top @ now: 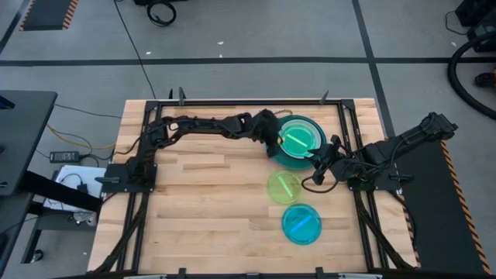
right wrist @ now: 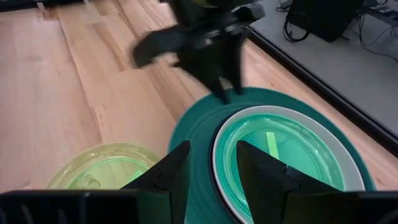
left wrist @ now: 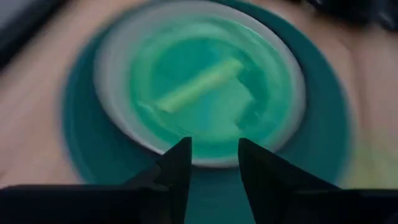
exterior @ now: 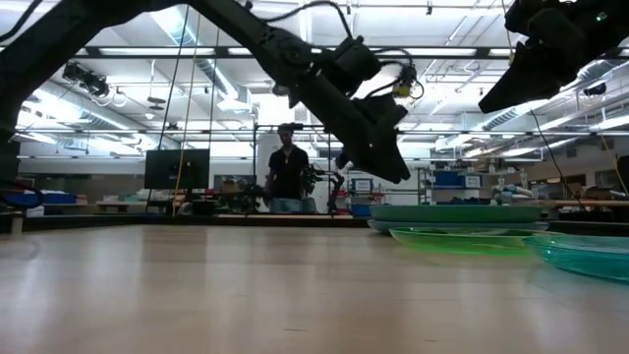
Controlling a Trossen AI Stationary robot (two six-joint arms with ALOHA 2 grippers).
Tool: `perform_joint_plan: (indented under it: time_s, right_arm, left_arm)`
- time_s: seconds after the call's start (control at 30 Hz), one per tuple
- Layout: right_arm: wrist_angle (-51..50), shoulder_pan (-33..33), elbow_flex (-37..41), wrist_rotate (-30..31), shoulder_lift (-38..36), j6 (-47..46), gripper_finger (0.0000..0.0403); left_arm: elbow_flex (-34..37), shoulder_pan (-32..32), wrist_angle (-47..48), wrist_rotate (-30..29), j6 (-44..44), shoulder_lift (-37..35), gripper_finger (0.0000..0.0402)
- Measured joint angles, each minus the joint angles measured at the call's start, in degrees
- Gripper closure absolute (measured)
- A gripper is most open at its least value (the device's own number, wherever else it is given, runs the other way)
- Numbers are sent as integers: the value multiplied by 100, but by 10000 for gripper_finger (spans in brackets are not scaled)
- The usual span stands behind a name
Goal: Stack plastic plates
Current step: Stack the green transparent plate on the green transparent plate
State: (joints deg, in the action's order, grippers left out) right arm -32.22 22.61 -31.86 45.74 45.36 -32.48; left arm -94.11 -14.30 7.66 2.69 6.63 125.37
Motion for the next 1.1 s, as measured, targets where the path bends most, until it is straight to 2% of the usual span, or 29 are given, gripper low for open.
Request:
perform_joint_plan:
  time_s: [0.17,0.37,0.53,0.63,0.87,1.1]
  right_arm:
    - [-7,2,2,-81,0,144,264]
    - [-18,-2,2,-50,2,161,264]
    - [-1,-2,2,-79,0,144,264]
    - [3,-2,2,-80,0,122,264]
    - [24,-2,2,-104,0,56,264]
    - [45,0,3,-202,29,-73,264]
  left_arm:
    - [-1,418,945,400,-1315,-148,270]
    - [-2,1095,2033,386,-3797,-163,271]
    - [-2,1697,2179,-415,-5235,-163,271]
    - [-2,1952,2106,-647,-5948,-163,272]
    - [-2,2187,1976,-687,-6882,10,272]
    - [-4,2236,1847,-704,-6902,206,272]
